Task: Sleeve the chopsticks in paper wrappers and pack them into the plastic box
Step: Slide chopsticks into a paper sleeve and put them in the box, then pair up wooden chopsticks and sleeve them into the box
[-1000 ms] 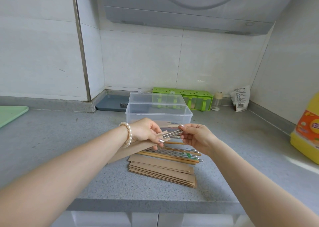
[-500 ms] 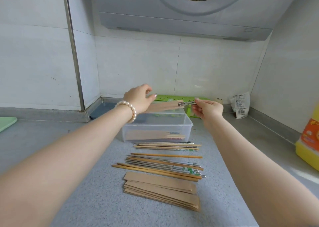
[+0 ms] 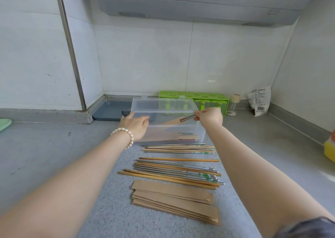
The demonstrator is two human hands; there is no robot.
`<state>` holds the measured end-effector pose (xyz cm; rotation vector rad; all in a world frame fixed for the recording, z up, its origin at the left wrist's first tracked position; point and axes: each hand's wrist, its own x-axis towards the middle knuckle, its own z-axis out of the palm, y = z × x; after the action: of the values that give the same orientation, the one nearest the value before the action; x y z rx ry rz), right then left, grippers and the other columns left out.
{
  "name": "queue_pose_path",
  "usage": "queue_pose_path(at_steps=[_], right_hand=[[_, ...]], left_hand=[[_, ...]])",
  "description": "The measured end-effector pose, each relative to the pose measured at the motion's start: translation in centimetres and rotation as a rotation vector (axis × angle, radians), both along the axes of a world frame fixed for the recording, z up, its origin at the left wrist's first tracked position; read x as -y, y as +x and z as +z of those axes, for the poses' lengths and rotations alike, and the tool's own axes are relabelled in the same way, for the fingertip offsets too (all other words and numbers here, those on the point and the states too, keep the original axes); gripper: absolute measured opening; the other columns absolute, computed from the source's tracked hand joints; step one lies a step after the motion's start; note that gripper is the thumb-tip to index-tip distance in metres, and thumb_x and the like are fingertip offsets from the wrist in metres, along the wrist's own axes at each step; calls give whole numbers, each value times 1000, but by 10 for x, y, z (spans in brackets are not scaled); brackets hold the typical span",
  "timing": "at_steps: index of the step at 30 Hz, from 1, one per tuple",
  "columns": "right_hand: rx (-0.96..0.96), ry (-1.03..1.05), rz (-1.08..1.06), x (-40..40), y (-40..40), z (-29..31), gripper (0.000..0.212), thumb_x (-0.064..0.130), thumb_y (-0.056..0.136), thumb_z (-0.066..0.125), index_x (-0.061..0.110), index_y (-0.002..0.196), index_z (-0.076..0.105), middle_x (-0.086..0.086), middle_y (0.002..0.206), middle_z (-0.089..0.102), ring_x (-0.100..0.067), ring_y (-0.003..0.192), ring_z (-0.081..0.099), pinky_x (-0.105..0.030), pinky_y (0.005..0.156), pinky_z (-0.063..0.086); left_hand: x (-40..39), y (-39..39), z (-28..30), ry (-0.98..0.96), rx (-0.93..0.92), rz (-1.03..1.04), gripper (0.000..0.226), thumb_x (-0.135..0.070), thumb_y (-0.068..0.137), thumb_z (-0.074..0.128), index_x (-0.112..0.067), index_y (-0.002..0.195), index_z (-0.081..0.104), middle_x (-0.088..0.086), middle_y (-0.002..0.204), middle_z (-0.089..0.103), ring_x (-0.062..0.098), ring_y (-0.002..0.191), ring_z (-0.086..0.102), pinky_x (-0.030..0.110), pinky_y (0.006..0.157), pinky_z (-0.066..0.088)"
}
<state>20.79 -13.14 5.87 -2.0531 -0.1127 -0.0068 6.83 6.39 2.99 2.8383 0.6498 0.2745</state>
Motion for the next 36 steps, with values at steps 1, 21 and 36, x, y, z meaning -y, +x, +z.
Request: queue_pose_path(at_steps=[1, 21, 36], right_hand=[[51, -70, 16, -3, -1, -3, 35, 36, 87, 63, 5, 74, 71, -3, 62, 61, -16, 46, 43, -23, 46, 34], [441, -262, 387, 72, -51, -22, 4, 19, 83, 69, 15, 85, 69, 2, 83, 59, -12, 74, 52, -20, 65, 40], [199, -498, 747, 115, -101, -59, 16, 23, 75, 77, 28, 68, 64, 5, 76, 62, -2, 64, 51, -11, 59, 40]], left_hand=[[-1, 0, 0, -1, 3, 8, 47, -31, 100, 13, -30, 143, 30, -4, 139, 49, 18, 144, 6, 45, 117, 1], [7, -19, -4, 111, 304, -61, 48, -37, 95, 44, -23, 140, 36, 3, 150, 30, 22, 143, 15, 51, 113, 4], [99, -75, -40, -84, 35, -501, 15, -31, 86, 61, -24, 98, 66, -9, 103, 51, 7, 99, 48, 24, 90, 39]])
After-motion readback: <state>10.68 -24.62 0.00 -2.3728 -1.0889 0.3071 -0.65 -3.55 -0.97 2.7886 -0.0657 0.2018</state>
